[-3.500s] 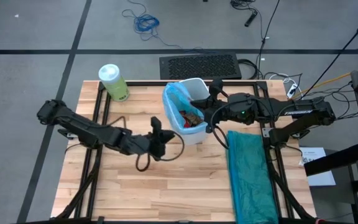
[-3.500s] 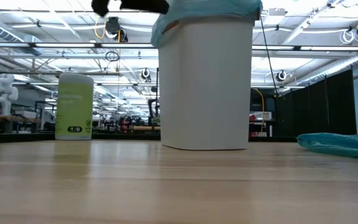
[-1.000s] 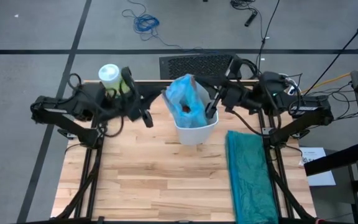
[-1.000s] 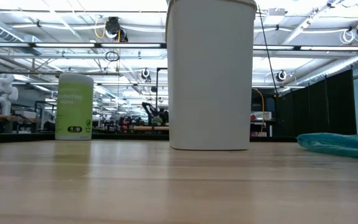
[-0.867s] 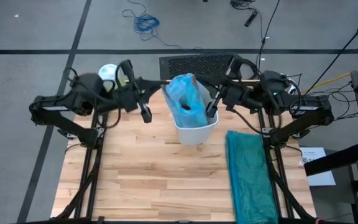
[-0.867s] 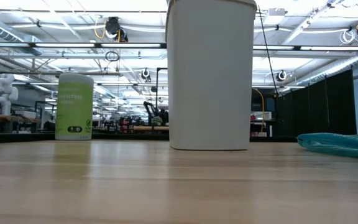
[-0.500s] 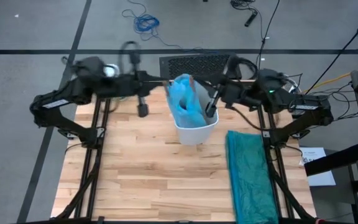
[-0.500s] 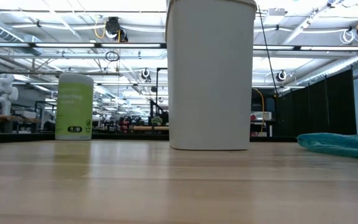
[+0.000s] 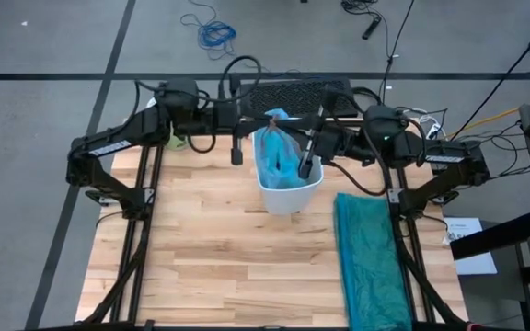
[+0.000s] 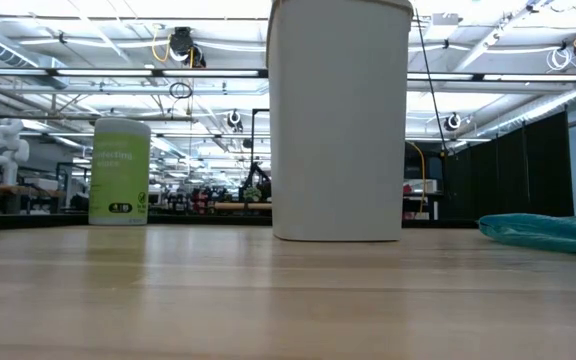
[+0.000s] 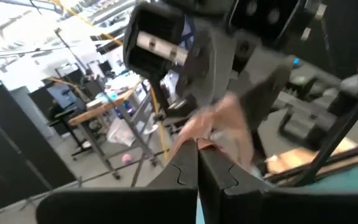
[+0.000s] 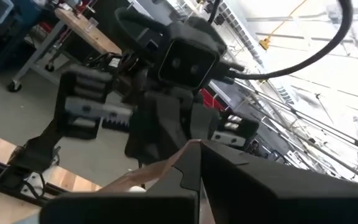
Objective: Place trash/remove bag and relplace
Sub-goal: Close the blue plastic bag
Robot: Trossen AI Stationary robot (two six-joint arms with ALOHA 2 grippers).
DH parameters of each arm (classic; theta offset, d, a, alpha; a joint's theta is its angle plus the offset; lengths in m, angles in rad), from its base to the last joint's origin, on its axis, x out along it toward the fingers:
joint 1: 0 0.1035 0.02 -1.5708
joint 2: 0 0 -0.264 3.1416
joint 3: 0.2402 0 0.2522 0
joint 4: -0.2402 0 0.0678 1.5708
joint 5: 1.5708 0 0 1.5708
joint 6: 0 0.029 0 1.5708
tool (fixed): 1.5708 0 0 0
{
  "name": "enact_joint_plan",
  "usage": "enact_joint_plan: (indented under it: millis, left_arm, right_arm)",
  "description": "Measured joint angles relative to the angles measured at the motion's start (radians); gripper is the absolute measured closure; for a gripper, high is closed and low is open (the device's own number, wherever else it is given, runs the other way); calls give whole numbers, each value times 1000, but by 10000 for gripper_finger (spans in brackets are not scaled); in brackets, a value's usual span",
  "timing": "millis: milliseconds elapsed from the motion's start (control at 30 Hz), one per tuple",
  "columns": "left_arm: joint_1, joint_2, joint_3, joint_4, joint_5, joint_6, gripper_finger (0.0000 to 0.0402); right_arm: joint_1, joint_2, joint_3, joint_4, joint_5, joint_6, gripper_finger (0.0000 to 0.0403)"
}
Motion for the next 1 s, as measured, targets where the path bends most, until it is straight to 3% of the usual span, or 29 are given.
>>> enact_joint_plan:
  millis: [133, 333, 567, 1000]
  left_arm:
    - [0, -4, 0, -11, 6, -9, 390]
    - [-2, -2, 0, -17, 58, -13, 336]
    - [-2, -2, 0, 9, 33, -14, 282]
    - [1, 47, 0, 79, -25, -7, 272]
  right_arm:
    - [0, 0, 0, 4, -1, -5, 403]
    - [0, 0, 0, 12, 0, -6, 403]
    - [0, 0, 0, 11, 0, -6, 403]
    - [0, 0, 0, 14, -28, 16, 403]
